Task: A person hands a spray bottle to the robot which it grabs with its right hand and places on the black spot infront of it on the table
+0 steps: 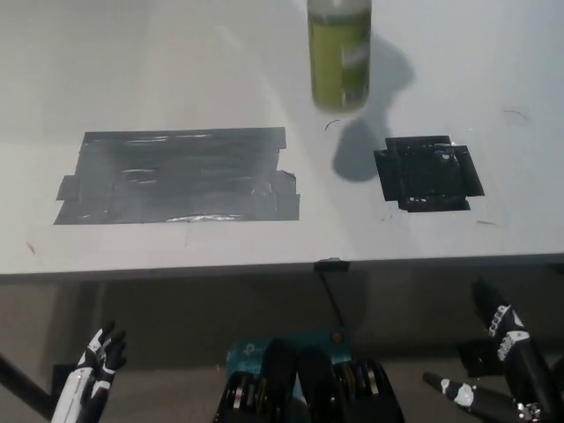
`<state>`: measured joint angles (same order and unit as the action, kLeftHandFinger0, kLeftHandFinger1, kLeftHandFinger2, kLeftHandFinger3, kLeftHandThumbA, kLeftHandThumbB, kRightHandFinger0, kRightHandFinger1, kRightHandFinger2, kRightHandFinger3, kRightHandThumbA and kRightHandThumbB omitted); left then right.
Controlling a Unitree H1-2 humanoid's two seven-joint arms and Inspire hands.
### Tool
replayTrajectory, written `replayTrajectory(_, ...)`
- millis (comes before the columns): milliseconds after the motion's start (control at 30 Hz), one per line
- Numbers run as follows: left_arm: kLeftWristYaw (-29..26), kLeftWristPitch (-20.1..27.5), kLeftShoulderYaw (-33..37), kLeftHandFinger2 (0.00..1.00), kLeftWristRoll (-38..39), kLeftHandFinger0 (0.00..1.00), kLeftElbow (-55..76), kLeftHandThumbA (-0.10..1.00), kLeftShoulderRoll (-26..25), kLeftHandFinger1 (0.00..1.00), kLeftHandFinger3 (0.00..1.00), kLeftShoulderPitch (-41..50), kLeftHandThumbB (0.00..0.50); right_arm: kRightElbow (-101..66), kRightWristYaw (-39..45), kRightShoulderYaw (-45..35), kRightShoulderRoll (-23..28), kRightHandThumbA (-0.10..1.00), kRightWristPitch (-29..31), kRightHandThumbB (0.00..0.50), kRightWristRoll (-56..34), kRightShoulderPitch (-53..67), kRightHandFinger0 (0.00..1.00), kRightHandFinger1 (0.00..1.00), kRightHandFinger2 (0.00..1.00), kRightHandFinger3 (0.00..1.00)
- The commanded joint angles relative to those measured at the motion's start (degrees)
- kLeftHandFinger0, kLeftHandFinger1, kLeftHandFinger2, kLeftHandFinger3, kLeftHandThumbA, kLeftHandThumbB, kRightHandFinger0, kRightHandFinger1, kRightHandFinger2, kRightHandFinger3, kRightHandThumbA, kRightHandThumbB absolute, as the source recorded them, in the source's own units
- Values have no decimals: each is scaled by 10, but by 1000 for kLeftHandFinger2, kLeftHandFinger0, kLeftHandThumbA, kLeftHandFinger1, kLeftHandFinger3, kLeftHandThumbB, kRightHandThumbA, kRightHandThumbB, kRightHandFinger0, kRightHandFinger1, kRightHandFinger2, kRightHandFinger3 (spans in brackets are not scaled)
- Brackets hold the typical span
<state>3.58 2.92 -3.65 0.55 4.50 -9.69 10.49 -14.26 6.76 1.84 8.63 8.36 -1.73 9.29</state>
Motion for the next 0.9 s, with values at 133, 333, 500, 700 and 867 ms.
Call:
replayTrajectory(133, 3, 29, 4, 1000, 0, 1000, 15, 855, 4, 1000, 1000, 26, 14, -84, -15, -22, -4, 1000, -52, 442, 2, -95, 1000, 1000, 1000, 1000)
replayTrajectory(333, 5, 27, 6, 1000, 0, 1000, 14, 846, 6, 1000, 1000, 28, 26, -44, -14, -29, -6, 1000, -175, 484, -21, -235, 1000, 1000, 1000, 1000)
replayTrajectory(500, 7, 20, 4, 1000, 4, 1000, 19, 838, 7, 1000, 1000, 25, 24, -2, -12, -25, -7, 1000, -219, 470, -9, -317, 1000, 1000, 1000, 1000)
replayTrajectory(700, 7, 21, 5, 1000, 2, 1000, 18, 829, 8, 1000, 1000, 18, 16, 62, -12, 1, -17, 1000, -284, 450, 19, -414, 1000, 1000, 1000, 1000)
replayTrajectory(867, 5, 12, 4, 1000, -1, 1000, 25, 831, 8, 1000, 1000, 18, 13, 132, -12, 9, -28, 1000, -319, 470, 18, -471, 1000, 1000, 1000, 1000)
